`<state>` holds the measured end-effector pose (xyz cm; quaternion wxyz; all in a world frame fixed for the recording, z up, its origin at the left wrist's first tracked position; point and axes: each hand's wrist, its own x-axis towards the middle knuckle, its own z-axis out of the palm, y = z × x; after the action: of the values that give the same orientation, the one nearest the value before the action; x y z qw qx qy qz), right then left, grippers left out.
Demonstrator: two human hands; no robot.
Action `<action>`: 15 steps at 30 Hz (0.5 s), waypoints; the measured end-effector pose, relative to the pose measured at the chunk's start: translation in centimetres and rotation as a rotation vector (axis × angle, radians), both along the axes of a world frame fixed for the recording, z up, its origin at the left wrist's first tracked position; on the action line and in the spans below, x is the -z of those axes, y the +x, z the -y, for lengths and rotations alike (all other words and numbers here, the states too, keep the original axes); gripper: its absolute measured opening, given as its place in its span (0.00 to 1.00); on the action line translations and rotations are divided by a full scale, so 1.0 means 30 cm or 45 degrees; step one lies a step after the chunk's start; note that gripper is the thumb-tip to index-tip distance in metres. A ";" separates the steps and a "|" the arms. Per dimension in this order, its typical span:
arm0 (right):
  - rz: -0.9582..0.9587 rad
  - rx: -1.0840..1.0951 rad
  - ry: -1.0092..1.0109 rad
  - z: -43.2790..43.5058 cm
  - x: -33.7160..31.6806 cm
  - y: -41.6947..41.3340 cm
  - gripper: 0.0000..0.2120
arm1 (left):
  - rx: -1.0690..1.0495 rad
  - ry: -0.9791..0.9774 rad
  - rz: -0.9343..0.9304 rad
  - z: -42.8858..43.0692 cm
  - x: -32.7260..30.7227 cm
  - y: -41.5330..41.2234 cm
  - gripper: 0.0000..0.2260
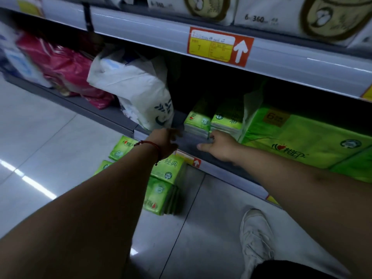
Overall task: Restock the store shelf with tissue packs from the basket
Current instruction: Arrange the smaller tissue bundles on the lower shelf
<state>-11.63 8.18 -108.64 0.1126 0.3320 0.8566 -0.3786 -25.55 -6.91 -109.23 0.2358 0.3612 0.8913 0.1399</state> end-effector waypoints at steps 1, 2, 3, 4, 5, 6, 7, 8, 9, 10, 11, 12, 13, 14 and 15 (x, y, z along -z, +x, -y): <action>0.013 -0.015 -0.022 0.035 -0.006 -0.009 0.31 | -0.043 -0.030 -0.011 0.059 -0.010 -0.021 0.20; 0.021 -0.032 -0.039 0.067 -0.007 -0.023 0.29 | -0.092 -0.075 -0.015 0.120 -0.014 -0.044 0.21; 0.035 -0.042 -0.062 0.105 -0.006 -0.040 0.27 | -0.146 -0.124 -0.011 0.181 -0.015 -0.067 0.22; 0.039 -0.048 -0.097 0.149 -0.007 -0.057 0.26 | -0.209 -0.177 0.001 0.242 -0.012 -0.091 0.24; 0.054 -0.044 -0.142 0.191 0.003 -0.076 0.27 | -0.275 -0.226 0.014 0.301 -0.007 -0.114 0.25; 0.079 -0.047 -0.185 0.231 0.016 -0.093 0.27 | -0.338 -0.277 0.028 0.357 0.000 -0.137 0.26; 0.111 -0.044 -0.226 0.269 0.035 -0.108 0.26 | -0.390 -0.322 0.034 0.410 0.009 -0.160 0.27; 0.142 -0.036 -0.271 0.306 0.052 -0.120 0.23 | -0.436 -0.367 0.033 0.459 0.019 -0.183 0.27; 0.172 -0.005 -0.330 0.345 0.061 -0.126 0.20 | -0.476 -0.410 0.031 0.504 0.029 -0.206 0.27; 0.208 0.033 -0.392 0.382 0.072 -0.129 0.18 | -0.514 -0.445 0.043 0.542 0.039 -0.226 0.27; 0.252 0.078 -0.451 0.414 0.089 -0.131 0.17 | -0.547 -0.474 0.070 0.574 0.050 -0.245 0.28; 0.303 0.128 -0.498 0.439 0.114 -0.132 0.17 | -0.574 -0.494 0.108 0.599 0.064 -0.263 0.29; 0.355 0.189 -0.543 0.459 0.141 -0.131 0.18 | -0.597 -0.501 0.149 0.620 0.078 -0.279 0.30; 0.398 0.245 -0.578 0.478 0.164 -0.129 0.20 | -0.628 -0.498 0.192 0.636 0.092 -0.292 0.31; 0.442 0.307 -0.609 0.496 0.182 -0.129 0.23 | -0.669 -0.488 0.233 0.652 0.109 -0.305 0.31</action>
<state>-15.52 -6.71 -114.10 0.2864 0.4549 0.6657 -0.5176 -34.70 -26.45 -112.49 0.3343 0.0542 0.9391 0.0576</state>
